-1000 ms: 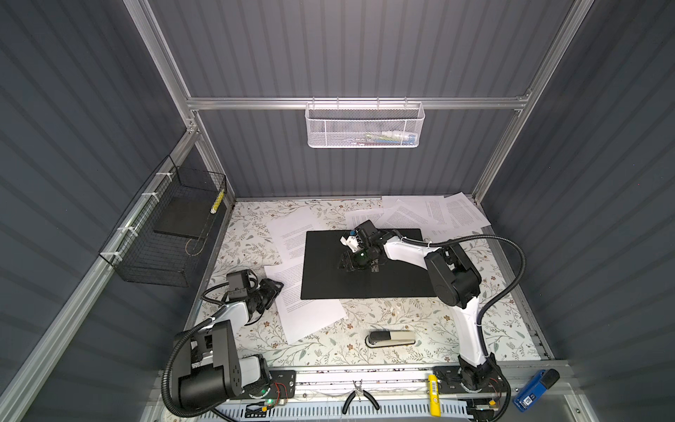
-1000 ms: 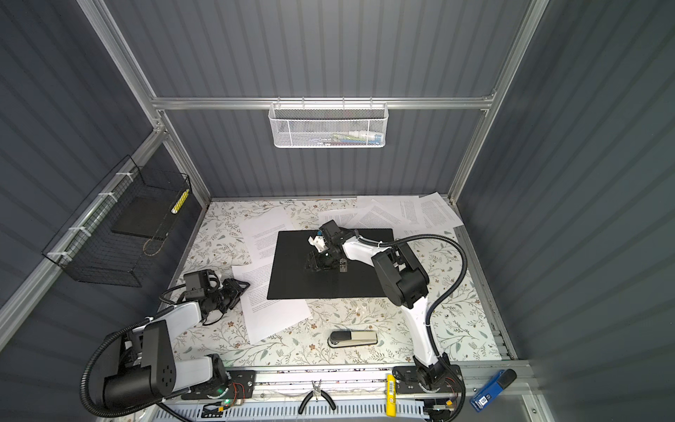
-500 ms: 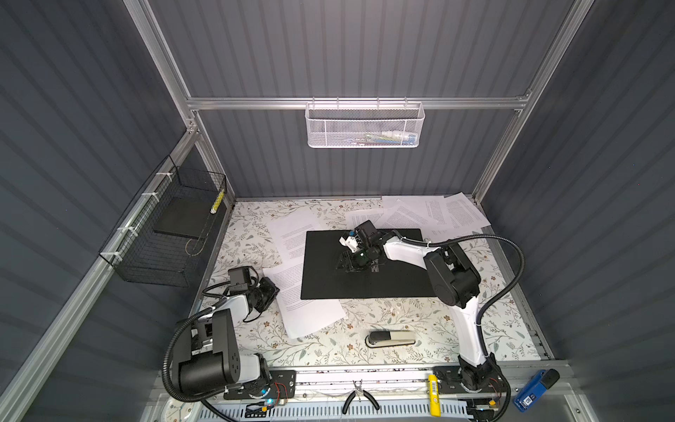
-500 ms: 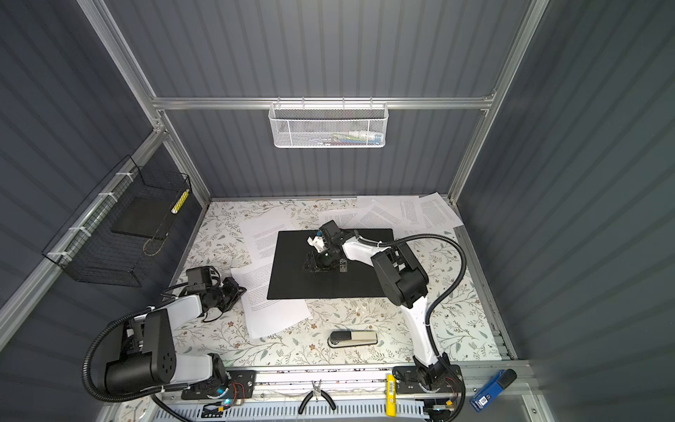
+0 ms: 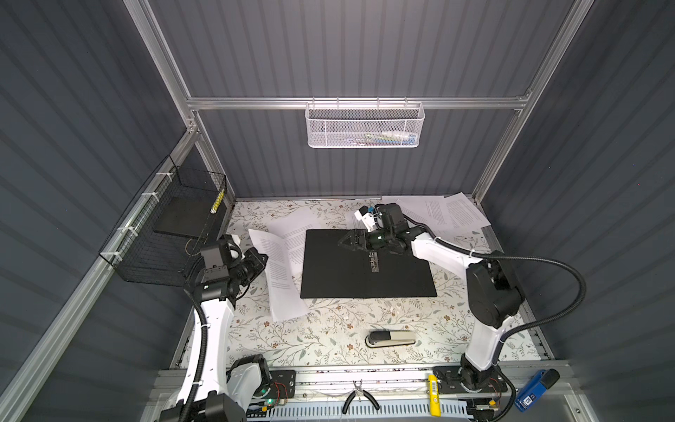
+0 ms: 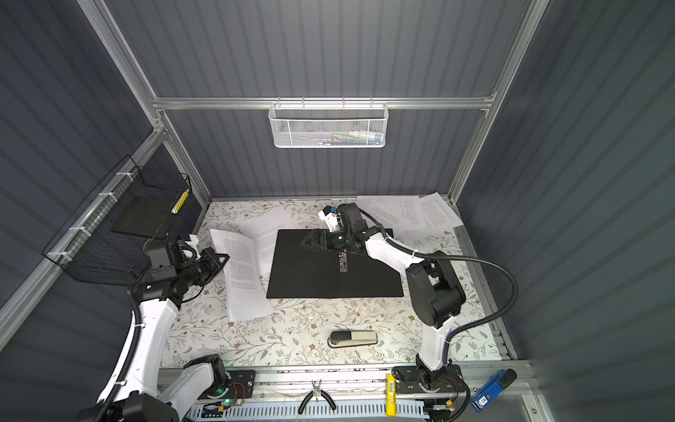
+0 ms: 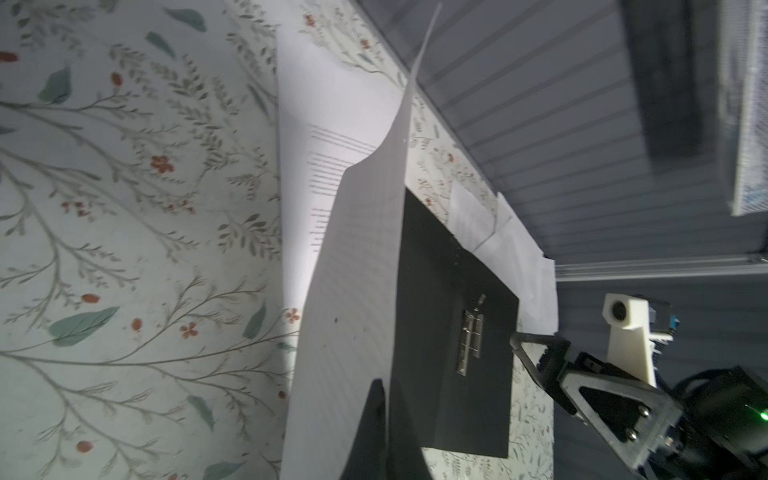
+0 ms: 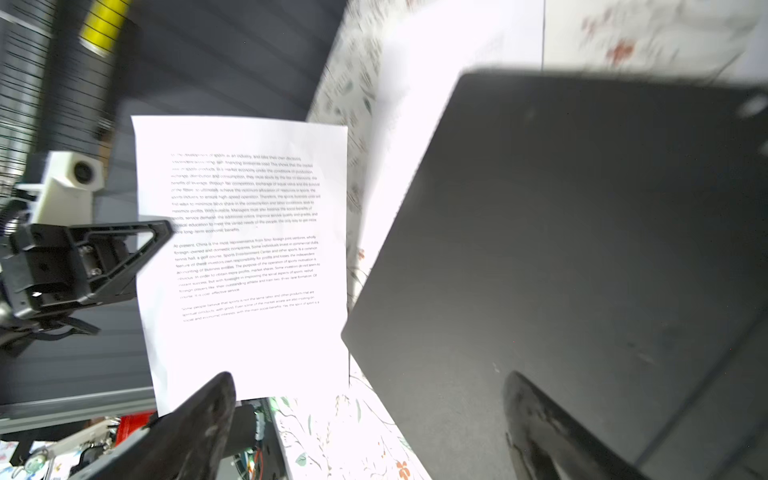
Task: Put the files into the folder
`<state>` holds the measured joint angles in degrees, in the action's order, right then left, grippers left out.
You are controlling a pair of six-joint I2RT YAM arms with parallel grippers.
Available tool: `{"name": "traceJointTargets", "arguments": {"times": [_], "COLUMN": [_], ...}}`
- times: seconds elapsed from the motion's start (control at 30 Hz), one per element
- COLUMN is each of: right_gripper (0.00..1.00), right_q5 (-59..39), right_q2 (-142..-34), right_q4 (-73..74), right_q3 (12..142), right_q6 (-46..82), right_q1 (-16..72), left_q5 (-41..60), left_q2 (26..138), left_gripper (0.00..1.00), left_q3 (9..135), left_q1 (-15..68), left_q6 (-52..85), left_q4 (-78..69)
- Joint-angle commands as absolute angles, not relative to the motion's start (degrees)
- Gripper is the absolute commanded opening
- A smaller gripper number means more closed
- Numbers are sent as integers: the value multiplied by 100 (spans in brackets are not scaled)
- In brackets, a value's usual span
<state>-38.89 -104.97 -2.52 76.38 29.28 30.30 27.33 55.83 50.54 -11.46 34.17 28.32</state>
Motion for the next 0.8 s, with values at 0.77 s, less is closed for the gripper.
{"name": "traceJointTargets", "arguments": {"times": [0.77], "right_gripper": [99], "right_q5": [-1434], "right_q2": [-6206], "right_q4": [-1238], "right_q3": [4724], "right_q6": [3586], "right_q1": [1527], "left_q5": [2420], "left_q2": [8622], "left_gripper": [0], "left_q3": [8049], "left_q1": [3935], "left_q6": [4604], "left_q4": [911]}}
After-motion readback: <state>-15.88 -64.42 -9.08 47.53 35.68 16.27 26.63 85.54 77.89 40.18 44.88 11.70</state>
